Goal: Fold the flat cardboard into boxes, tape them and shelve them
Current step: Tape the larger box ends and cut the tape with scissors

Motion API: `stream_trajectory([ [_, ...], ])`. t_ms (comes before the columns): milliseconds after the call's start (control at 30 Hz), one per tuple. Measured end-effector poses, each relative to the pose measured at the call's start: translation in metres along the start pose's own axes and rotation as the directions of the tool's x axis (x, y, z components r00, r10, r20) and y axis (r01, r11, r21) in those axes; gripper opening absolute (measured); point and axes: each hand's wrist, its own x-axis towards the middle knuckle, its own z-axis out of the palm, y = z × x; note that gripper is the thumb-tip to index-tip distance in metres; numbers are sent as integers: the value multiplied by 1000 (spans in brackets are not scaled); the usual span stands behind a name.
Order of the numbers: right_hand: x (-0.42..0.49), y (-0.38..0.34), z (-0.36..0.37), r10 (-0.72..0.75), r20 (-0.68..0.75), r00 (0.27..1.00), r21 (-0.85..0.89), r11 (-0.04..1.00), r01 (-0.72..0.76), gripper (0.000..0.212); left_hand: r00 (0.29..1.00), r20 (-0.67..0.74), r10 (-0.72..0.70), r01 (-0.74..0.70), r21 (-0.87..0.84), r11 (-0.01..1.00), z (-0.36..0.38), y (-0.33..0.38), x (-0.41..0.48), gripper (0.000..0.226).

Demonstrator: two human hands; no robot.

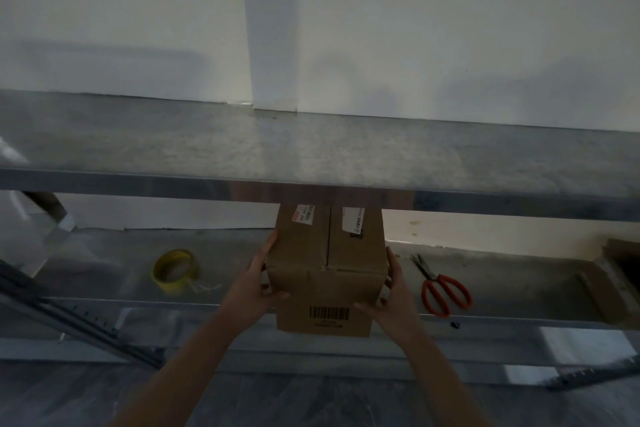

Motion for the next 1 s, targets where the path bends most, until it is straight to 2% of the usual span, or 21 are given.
stream_trajectory([
  [167, -5, 1, -3, 25, 18, 1000, -15, 1000, -25, 126, 1000, -20, 17, -16, 46, 999, -2, 2, -5, 118],
  [267, -16, -8, -11, 18, -10, 1000, -134, 991, -19, 120, 998, -17, 57, -53, 182, 982, -14, 3, -10, 118],
  [333, -26, -19, -18, -66, -38, 997, -339, 939, 49, 107, 992, -14, 124, -104, 454, 885, -28, 0, -18, 112],
  [367, -31, -25, -21, -139, -37, 990, -461, 881, 106, 100, 984, -4, 179, -142, 596, 790, -36, -2, -23, 105],
  [433, -39, -39, -23, -281, -4, 960, -628, 748, 216, 89, 964, 20, 267, -189, 755, 628, -52, 1, -33, 93],
  [500, -43, -60, -18, -370, 58, 927, -698, 649, 302, 82, 942, 33, 335, -215, 825, 523, -65, 8, -41, 83],
  [567, -45, -85, 0, -396, 166, 903, -750, 544, 377, 78, 925, 53, 377, -223, 878, 424, -78, 12, -48, 77],
  [633, -46, -107, 30, -411, 281, 867, -754, 466, 464, 74, 925, 63, 375, -215, 899, 382, -93, 10, -54, 74],
  [700, -46, -124, 76, -411, 394, 822, -711, 430, 556, 70, 935, 67, 348, -205, 903, 377, -112, -1, -59, 69],
  [767, -44, -132, 135, -405, 469, 785, -638, 460, 618, 65, 956, 66, 286, -177, 906, 384, -135, -24, -63, 67],
  [833, -36, -131, 196, -359, 469, 807, -564, 581, 586, 62, 984, 64, 164, -126, 904, 408, -160, -58, -63, 71],
  [900, -17, -121, 244, -248, 439, 864, -548, 688, 476, 63, 998, 65, 24, -69, 899, 433, -180, -99, -60, 76],
  [1000, 18, -90, 287, -79, 329, 941, -618, 735, 278, 63, 989, 114, -91, -56, 872, 486, -200, -155, -49, 72],
])
